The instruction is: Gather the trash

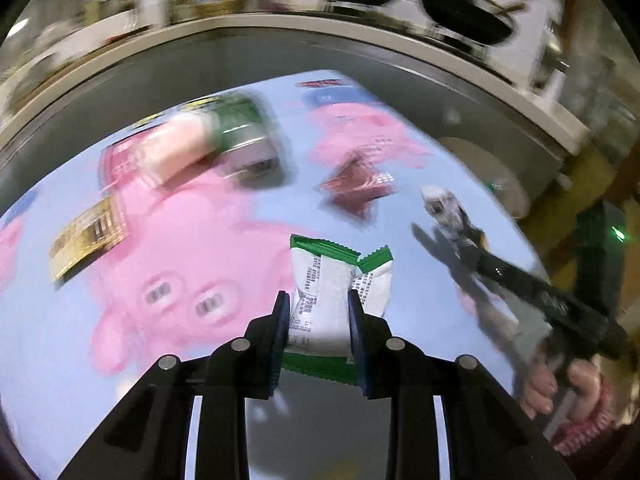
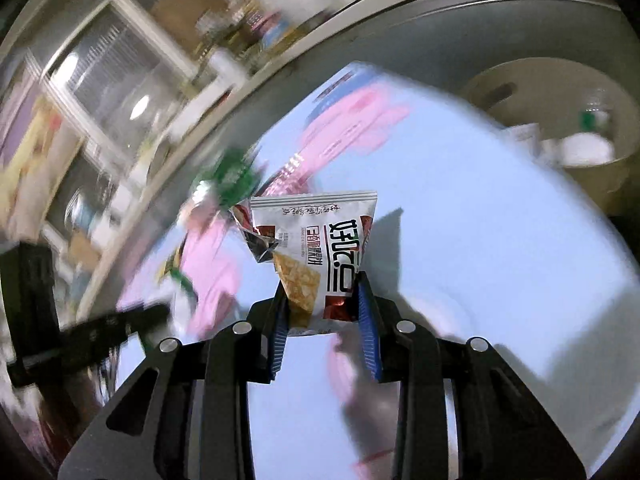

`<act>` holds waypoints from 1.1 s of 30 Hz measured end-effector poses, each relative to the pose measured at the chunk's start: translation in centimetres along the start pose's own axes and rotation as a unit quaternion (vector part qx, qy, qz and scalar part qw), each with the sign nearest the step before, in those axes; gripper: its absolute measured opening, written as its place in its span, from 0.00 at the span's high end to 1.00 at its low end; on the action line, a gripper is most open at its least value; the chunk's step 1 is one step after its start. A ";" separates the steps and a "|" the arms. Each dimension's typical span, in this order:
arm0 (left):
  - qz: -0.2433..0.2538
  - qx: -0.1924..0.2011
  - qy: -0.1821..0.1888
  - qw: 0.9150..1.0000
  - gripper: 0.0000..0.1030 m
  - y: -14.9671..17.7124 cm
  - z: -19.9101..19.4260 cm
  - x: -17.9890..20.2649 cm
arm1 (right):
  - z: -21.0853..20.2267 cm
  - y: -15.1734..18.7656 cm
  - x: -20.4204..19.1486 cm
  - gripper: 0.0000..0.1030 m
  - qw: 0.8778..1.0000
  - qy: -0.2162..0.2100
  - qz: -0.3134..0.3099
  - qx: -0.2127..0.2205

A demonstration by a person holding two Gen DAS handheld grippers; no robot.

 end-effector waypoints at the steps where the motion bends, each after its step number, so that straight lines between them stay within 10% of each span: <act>1: -0.013 0.002 -0.019 1.000 0.72 0.7 -0.4 -1.6 | 0.5 0.6 -1.0 0.70 1.000 -0.004 -0.009 -0.009; 14: -0.104 0.000 -0.097 0.990 0.71 7.7 -2.1 -10.4 | 4.4 7.5 -11.5 0.63 0.982 0.052 -0.165 -0.073; 18: -0.111 -0.003 -0.099 0.989 0.47 9.0 -2.3 -10.8 | 4.0 8.0 -12.1 0.25 0.980 0.071 -0.171 -0.072; 25: -0.112 0.024 -0.111 0.987 0.26 9.4 -3.8 -11.5 | 2.8 8.0 -12.2 0.24 0.983 0.071 -0.159 -0.064; 33: -0.111 0.013 -0.106 0.988 0.23 9.7 -3.2 -11.2 | 2.8 7.8 -11.8 0.23 0.980 0.087 -0.168 -0.054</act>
Point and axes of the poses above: each gripper's, at about its wrist camera, not at the fingertips, and z roughly the way its jaws point, x to its right, y to its underside, the point moved 5 cm from there along z, roughly the way its jaws point, and after that the axes turned 3 degrees about -y, right-handed, at the moved point
